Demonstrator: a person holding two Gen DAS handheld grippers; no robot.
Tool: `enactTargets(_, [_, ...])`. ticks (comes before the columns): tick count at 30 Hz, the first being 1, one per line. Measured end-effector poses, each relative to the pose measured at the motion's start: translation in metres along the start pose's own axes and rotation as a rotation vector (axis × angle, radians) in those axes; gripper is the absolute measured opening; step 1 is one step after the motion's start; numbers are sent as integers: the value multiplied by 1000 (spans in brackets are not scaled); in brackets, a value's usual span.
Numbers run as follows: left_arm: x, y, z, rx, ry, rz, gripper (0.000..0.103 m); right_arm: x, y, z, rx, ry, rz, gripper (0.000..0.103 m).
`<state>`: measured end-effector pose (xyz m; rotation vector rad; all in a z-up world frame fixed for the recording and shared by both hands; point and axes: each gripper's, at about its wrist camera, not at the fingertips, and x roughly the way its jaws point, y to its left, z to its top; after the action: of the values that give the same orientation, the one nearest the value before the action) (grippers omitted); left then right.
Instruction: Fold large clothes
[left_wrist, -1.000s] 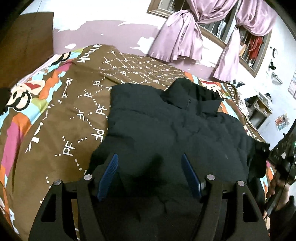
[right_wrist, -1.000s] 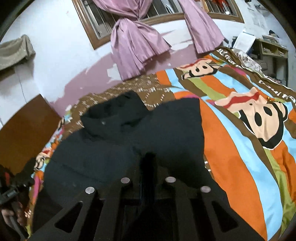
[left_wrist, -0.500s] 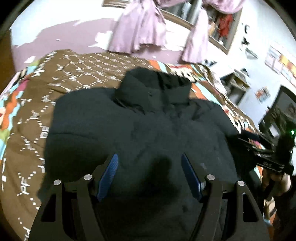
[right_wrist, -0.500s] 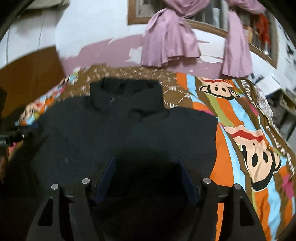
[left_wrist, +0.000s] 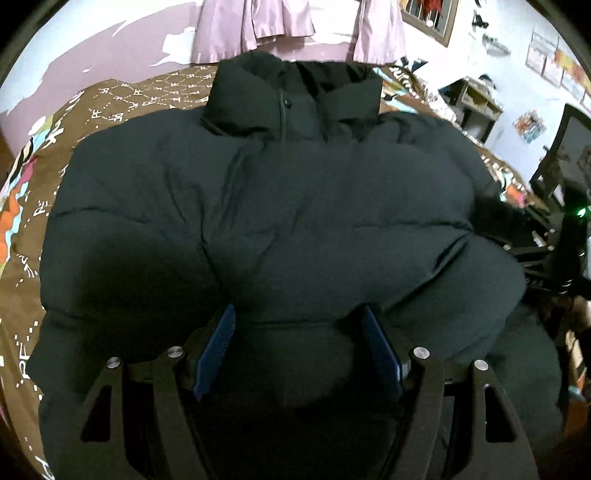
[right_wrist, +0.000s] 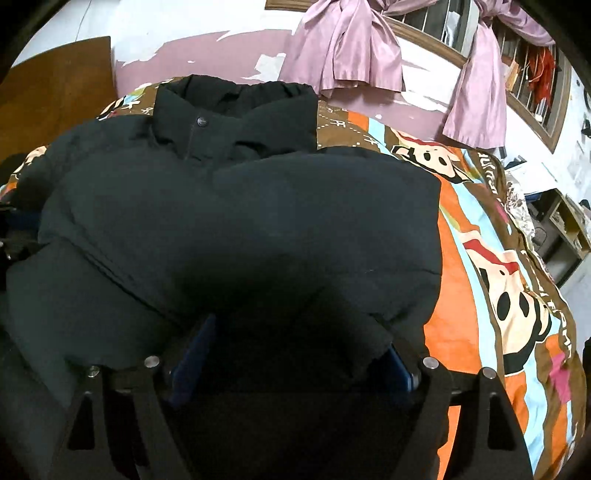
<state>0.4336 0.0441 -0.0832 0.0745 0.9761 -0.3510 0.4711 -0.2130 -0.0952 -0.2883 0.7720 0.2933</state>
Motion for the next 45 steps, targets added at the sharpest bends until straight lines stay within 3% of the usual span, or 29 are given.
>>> enactTargets(4, [6,-3,-5,29,1,36,65,0,0,-1,0,-1,-2,80])
enactTargets(9, [3,2,-7,21,-30,15,65,-3,-1,-1,8,-21,-1,82])
enactTargets(15, [-26,37,14,-140,-76,-113,65,-21,-42,19,172,-16,230,85])
enactTargets(17, [-39,55,32,-192,-122,-122,65,-27,-56,34,229,-25,260,86])
enactTargets(23, [-51,77,108,-187,-209,-10,66,-4,-89,122,349,12,255,87])
enactTargets(29, [-23,84,163,-201,-179,75,66,43,-78,198,287,68,203,85])
enactTargets(32, [-5,87,183,-211,-153,88,66,64,-70,216,267,47,197,79])
enactTargets(35, [16,87,197,-172,-120,108,66,86,-70,216,277,54,204,67])
enactTargets(37, [29,85,205,-148,-93,118,66,100,-74,213,323,56,232,64])
enactTargets(41, [54,82,216,-159,-84,112,65,109,-79,218,340,54,252,50])
enactTargets(42, [57,82,218,-162,-90,111,64,108,-79,220,335,43,255,47])
enactTargets(44, [63,81,221,-164,-99,95,41,107,-78,223,315,37,256,35])
enactTargets(45, [63,81,223,-169,-97,85,20,106,-77,223,310,36,259,27])
